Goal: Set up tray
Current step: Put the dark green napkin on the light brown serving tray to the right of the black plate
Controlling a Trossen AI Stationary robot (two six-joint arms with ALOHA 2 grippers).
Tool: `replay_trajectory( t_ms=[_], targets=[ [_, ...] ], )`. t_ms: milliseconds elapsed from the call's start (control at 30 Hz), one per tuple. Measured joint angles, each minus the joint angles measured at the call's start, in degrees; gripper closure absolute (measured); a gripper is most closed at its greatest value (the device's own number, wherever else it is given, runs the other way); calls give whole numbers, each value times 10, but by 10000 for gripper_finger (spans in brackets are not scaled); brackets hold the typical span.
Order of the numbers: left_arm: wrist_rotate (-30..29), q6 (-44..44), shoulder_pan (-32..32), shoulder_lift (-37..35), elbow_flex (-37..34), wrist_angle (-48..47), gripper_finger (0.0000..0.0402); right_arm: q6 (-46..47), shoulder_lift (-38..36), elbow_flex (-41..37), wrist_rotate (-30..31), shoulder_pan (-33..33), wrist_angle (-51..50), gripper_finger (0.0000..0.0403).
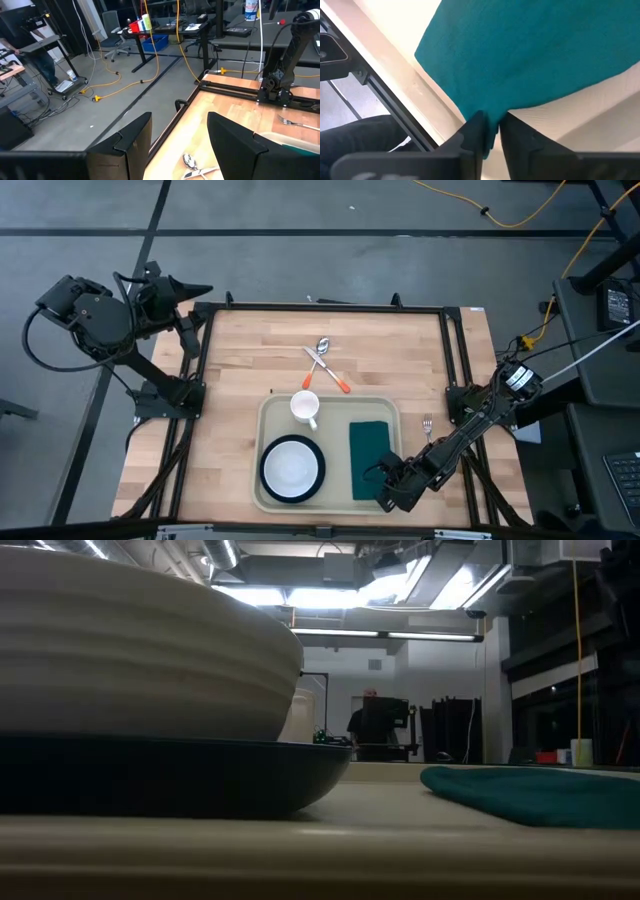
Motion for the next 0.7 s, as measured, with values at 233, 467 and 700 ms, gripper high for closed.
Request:
replay_trajectory(
  t_ms=[233,467,700],
  targets=[
    [2,0,0,5,0,0,215,1,0,0,0,0,0,310],
    [2,-8,0,6,0,0,215,2,0,0,-14,0,0,287],
    [2,-9,0,6,0,0,215,8,0,0,-24,0,0,236]
  ],
)
